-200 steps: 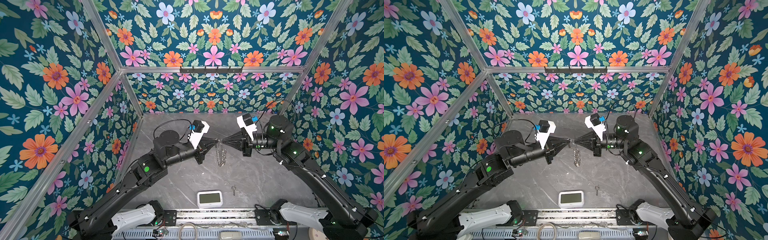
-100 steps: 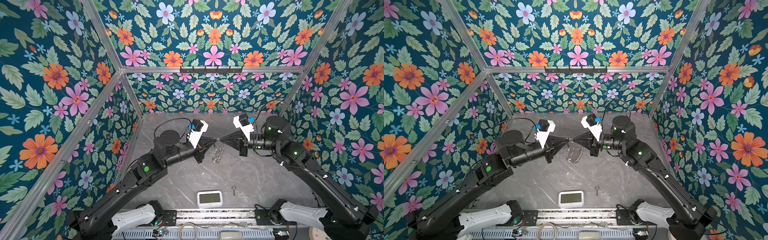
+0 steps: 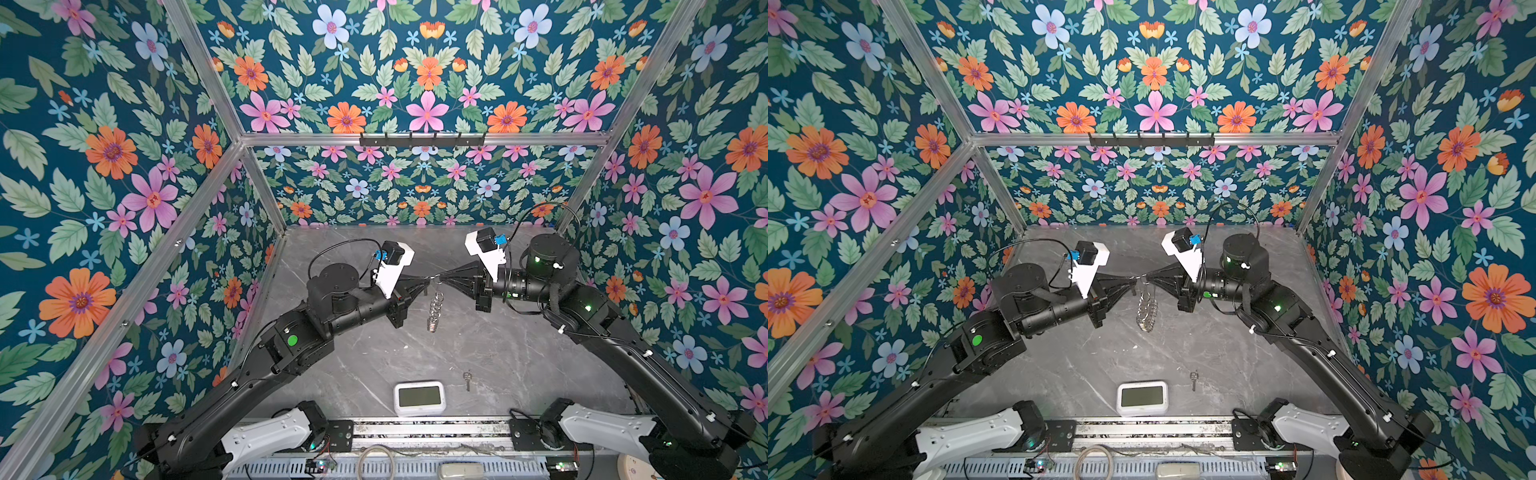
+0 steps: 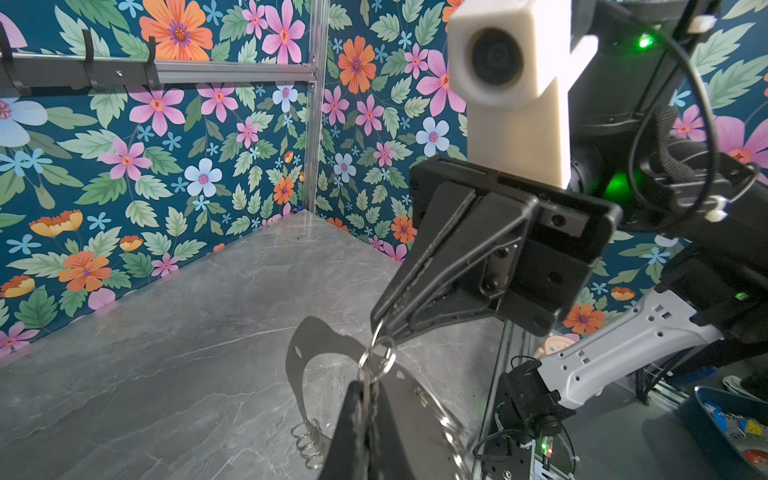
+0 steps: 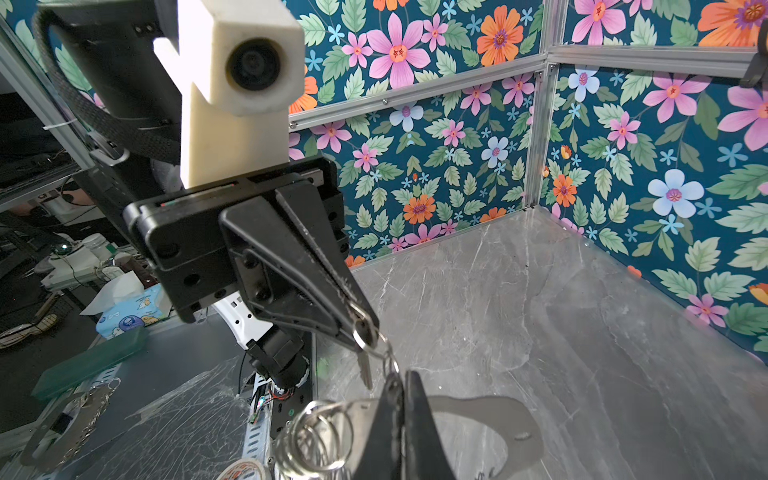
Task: Remove the keys from the keyring
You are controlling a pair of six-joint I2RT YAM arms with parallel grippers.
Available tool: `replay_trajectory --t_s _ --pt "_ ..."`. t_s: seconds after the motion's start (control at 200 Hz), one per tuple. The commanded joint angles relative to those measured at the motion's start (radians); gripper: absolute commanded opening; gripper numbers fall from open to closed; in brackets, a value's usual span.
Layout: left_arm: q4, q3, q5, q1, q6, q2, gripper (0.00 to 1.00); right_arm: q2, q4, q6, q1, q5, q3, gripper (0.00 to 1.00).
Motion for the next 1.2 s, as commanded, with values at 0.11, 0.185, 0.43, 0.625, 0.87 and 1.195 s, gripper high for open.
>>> replay_trajectory --t_s 0.11,0.185,0.43,0.625,0.87,1.195 --pt "0.076 0.003 0.027 0.0 -0.001 -0.012 0.0 -0.001 -0.001 0.02 -0.004 0.116 -0.013 0.0" --pt "0.074 0.003 0.031 -0.001 -0.001 -0.01 0.0 -0.002 0.007 0.022 -0.004 0.131 -0.017 0.0" --pt "0.071 0.003 0.034 -0.001 -0.001 -0.013 0.0 -0.013 0.021 0.027 -0.005 0.167 -0.023 0.0" --pt "0.064 0.004 0.047 -0.001 -0.007 -0.007 0.0 -0.008 0.024 0.029 -0.004 0.186 -0.024 0.0" --pt "0.051 0.004 0.069 -0.001 -0.012 -0.001 0.0 -0.006 0.064 0.053 -0.004 0.212 -0.034 0.0" --pt "0.029 0.005 0.071 -0.007 -0.013 -0.002 0.0 -0.012 0.104 0.077 -0.008 0.251 -0.053 0.0"
